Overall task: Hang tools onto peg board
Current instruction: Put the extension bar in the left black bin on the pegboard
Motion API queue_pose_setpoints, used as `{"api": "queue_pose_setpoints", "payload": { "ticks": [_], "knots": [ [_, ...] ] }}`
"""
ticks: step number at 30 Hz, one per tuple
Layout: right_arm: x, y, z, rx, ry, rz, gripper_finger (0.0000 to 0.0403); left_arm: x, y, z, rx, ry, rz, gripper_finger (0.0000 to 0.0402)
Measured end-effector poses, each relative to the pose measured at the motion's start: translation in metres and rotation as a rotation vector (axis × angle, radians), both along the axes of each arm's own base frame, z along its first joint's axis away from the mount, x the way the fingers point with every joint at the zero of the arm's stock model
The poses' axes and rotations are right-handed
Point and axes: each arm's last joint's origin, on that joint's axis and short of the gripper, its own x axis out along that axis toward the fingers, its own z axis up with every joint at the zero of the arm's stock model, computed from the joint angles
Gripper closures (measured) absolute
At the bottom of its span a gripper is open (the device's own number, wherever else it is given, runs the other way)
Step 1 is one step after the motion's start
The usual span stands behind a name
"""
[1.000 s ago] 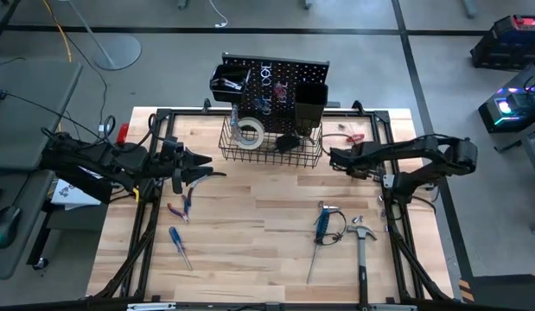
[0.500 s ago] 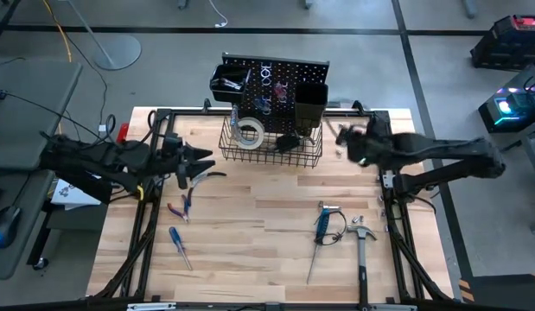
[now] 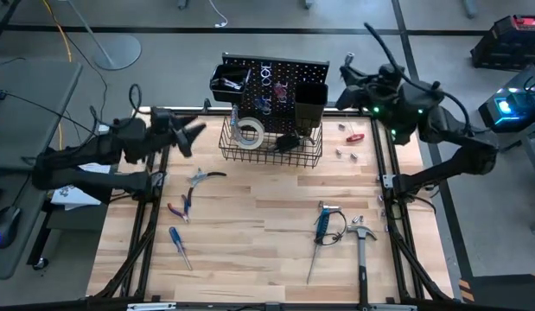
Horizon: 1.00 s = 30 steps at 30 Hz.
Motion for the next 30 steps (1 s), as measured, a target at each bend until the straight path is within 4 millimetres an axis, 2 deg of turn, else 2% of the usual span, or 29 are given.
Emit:
{"api": "queue_pose_setpoints", "payload": {
  "ticks": [3, 8, 10, 14, 19, 24, 30],
  "knots": [
    [0.016, 0.000, 0.006, -0.023, 0.028, 0.040, 0.0393, 0.005, 0.021, -0.003, -0.006, 0.028, -0.006, 0.0169],
    [0.043, 0.001, 0.011, -0.060, 0.073, 0.109, 0.0393, 0.019, 0.069, -0.023, -0.114, 0.109, -0.114, 0.0169],
    [0.047, 0.001, 0.015, -0.074, 0.082, 0.125, 0.0393, 0.022, 0.087, -0.023, -0.103, 0.069, -0.148, 0.0169],
    [0.043, 0.002, 0.032, -0.103, 0.050, 0.142, 0.0393, 0.018, 0.125, -0.016, -0.032, -0.081, -0.215, 0.0169],
    [0.036, 0.002, 0.044, -0.119, 0.011, 0.156, 0.0393, 0.018, 0.168, -0.033, -0.120, -0.150, -0.295, 0.0169],
    [0.037, 0.002, 0.045, -0.123, -0.012, 0.177, 0.0393, 0.031, 0.189, -0.052, -0.145, -0.153, -0.357, 0.0169],
    [0.054, -0.004, 0.041, -0.129, -0.034, 0.190, 0.0393, 0.041, 0.191, -0.055, -0.109, -0.164, -0.374, 0.0169]
  ]
}}
